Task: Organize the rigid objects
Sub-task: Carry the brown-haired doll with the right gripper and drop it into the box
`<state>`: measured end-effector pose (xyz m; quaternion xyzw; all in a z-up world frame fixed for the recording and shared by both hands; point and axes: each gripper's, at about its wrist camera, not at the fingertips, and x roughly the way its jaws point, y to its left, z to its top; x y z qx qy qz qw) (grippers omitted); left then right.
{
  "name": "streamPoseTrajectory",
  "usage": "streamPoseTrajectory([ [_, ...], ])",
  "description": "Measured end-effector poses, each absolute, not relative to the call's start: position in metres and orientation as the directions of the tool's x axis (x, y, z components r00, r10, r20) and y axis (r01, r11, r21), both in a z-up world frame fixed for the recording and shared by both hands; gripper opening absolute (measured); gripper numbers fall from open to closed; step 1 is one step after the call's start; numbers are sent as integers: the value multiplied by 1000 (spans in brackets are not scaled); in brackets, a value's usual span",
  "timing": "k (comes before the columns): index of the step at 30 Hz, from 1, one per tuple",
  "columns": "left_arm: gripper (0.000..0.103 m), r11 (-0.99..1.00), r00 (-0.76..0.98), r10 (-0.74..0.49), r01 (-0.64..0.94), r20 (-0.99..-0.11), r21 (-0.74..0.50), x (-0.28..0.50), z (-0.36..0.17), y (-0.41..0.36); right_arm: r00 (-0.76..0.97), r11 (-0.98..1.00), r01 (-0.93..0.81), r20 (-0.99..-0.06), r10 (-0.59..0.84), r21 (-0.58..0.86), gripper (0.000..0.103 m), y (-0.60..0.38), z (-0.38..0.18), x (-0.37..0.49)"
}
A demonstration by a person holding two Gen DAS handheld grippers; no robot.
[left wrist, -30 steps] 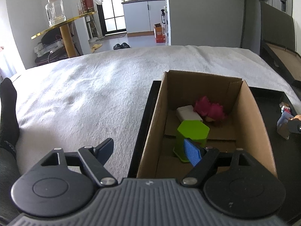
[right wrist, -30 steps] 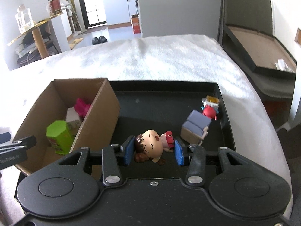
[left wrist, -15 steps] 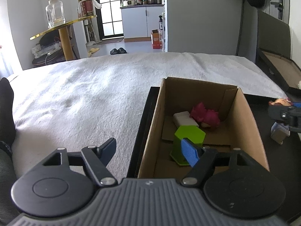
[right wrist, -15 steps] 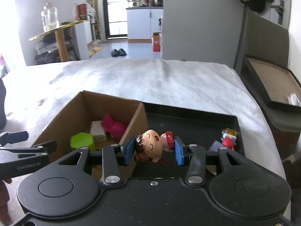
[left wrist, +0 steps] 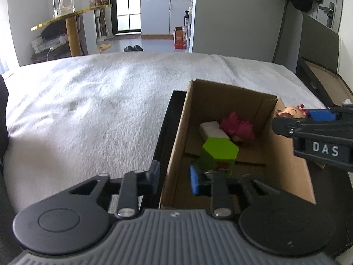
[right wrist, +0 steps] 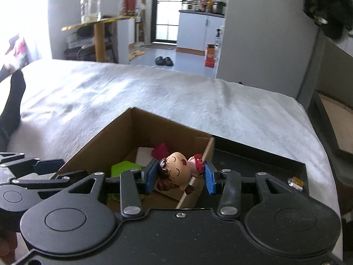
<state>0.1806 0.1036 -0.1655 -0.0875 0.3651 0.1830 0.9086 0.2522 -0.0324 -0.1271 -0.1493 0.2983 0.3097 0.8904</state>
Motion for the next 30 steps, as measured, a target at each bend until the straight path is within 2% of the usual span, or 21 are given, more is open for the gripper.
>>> streamPoseTrajectory([
  [3,13,912,662,269,-408,-700,-36,180,-167,106,619,735,-670,-625,475,-104,43,-22,-129,249],
  [15,12,910,669,241,-408,-703,-76,178,-166,113,635,651,-712,-639,435,-264,45,7,-144,249],
  [20,12,911,667,243,-406,-704,-70,180,-166,113,679,657,-679,-620,392,-328,58,8,-146,247],
  [23,12,909,665,239,-409,-707,-78,180,-166,114,689,667,-667,-616,382,-332,66,2,-144,244],
  [25,12,909,664,242,-410,-707,-74,180,-165,113,699,680,-653,-609,374,-332,75,-5,-142,242],
  [28,12,911,663,251,-408,-705,-60,180,-165,110,708,701,-635,-607,360,-325,84,-13,-139,242],
  [30,12,911,662,251,-408,-706,-59,179,-164,110,711,713,-629,-602,364,-311,86,-18,-136,240],
])
